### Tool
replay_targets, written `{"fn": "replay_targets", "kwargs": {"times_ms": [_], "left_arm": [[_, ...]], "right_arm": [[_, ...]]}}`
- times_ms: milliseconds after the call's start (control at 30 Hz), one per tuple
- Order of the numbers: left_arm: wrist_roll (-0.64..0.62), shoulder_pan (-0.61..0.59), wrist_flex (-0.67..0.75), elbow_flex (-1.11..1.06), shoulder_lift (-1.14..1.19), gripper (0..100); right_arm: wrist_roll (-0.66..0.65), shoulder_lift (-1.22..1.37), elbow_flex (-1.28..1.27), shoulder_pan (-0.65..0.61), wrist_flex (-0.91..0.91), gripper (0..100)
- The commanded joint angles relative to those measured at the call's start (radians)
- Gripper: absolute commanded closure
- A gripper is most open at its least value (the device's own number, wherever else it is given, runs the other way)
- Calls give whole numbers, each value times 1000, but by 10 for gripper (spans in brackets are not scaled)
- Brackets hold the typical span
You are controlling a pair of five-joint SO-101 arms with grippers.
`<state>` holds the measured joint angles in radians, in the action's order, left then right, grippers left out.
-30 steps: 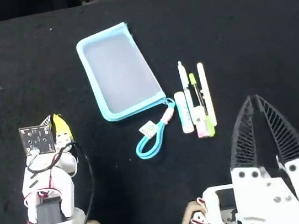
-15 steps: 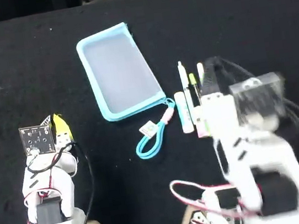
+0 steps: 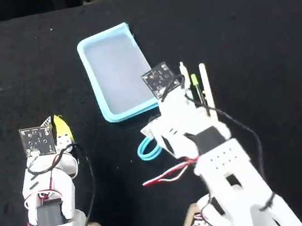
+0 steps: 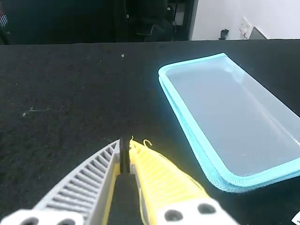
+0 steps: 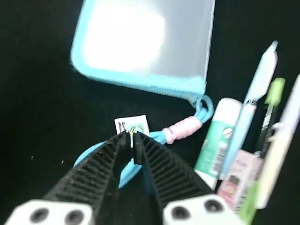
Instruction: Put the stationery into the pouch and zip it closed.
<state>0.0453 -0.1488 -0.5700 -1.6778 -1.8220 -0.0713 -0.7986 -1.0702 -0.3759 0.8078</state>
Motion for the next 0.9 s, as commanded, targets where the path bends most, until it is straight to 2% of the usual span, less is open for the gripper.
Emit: {"fn": "replay_targets", "kwargs": {"times_ms": [0, 167, 367, 567, 767, 867], "left_arm": [[-3, 7, -3, -21, -2, 952], [-3, 7, -5, -21, -2, 953], [-3, 7, -5, -21, -2, 953], [-5, 8, -5, -21, -2, 953], [-3, 8, -5, -21, -2, 953], [-3, 8, -5, -21, -2, 953]], "right_arm": [[78, 74, -24, -9, -133, 982], [152, 193, -19, 8, -209, 969], [250, 334, 51, 97, -183, 805], [259, 418, 71, 60, -219, 815], [264, 526, 71, 32, -348, 814], [370, 582, 127, 52, -334, 812]]}}
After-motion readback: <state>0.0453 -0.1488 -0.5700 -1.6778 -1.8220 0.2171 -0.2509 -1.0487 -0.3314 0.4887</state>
